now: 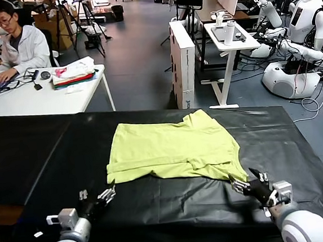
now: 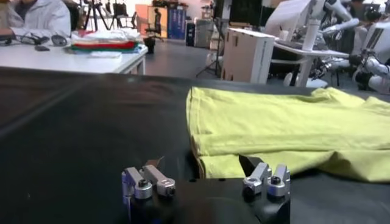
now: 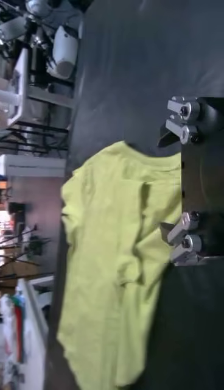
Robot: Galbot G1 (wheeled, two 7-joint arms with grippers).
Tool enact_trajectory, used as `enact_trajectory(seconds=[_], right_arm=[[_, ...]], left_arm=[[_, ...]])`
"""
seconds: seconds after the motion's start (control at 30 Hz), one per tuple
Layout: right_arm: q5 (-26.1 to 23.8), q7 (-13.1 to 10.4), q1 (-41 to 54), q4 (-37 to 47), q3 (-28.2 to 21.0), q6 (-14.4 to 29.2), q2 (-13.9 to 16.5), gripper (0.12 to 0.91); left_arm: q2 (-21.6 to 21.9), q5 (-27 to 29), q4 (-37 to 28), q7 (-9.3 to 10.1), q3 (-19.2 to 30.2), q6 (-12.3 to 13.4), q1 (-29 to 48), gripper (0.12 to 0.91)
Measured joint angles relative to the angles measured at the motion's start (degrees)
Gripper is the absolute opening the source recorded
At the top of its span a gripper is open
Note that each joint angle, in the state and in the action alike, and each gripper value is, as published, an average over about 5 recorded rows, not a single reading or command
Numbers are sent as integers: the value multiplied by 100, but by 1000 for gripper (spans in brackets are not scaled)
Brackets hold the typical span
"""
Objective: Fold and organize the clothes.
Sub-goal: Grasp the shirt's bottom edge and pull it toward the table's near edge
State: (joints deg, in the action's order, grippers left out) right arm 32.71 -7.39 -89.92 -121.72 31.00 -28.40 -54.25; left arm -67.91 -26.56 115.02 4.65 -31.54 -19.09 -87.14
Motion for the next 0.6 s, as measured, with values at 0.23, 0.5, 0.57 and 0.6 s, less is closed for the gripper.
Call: enact_trajectory(seconds=[0.23, 0.5, 0.57, 0.6], right_arm=[[-37, 1, 27, 54, -63, 18, -27, 523], [-29, -57, -37, -21, -38, 17, 6, 903], [-8, -111, -74, -67, -11, -39, 45, 906], [12, -142, -95, -94, 4, -82, 69, 907]], left_arm=[[-65, -35, -95, -24, 76, 6, 30, 902], [-69, -43, -158, -136, 163, 34, 86, 907], [-50, -56, -174, -136, 165, 39, 99, 907], [-36, -76, -176, -136, 164, 41, 98, 907]])
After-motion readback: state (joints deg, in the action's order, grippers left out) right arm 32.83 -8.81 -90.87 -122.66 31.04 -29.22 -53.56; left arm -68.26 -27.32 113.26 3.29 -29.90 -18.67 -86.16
